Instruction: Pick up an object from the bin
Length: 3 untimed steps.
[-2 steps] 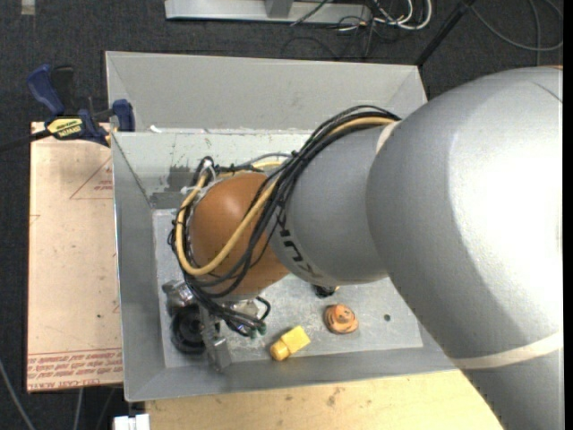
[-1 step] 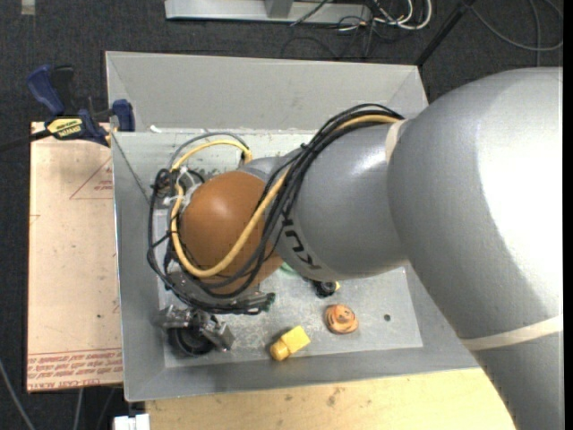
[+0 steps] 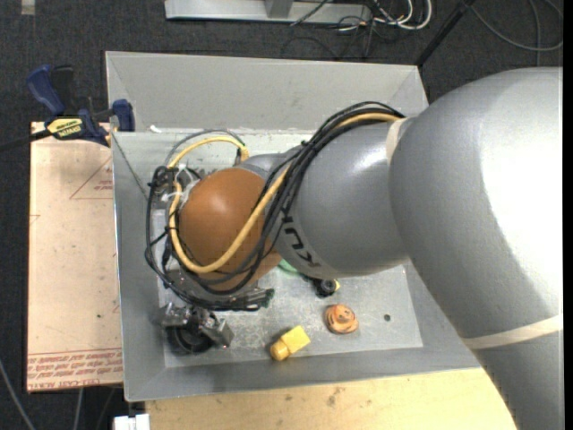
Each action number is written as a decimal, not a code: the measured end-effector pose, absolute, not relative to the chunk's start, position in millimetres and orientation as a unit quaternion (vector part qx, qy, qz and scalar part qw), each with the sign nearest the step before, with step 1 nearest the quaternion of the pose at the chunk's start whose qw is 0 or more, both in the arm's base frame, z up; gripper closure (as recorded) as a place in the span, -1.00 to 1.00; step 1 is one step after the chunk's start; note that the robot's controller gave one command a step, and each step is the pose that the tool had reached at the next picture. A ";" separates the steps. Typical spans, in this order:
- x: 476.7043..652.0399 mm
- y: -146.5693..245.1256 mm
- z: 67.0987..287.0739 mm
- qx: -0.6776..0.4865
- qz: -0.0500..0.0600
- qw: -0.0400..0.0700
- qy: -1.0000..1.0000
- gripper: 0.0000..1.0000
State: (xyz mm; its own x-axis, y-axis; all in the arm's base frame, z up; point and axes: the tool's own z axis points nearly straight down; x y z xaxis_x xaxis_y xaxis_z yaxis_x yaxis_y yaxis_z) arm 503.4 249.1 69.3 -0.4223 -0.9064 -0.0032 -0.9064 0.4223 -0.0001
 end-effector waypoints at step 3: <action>502.1 249.2 114.7 -0.535 0.001 0.000 0.845 1.00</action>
Offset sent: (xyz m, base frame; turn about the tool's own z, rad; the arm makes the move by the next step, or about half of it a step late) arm -0.0001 0.0000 0.0672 0.0000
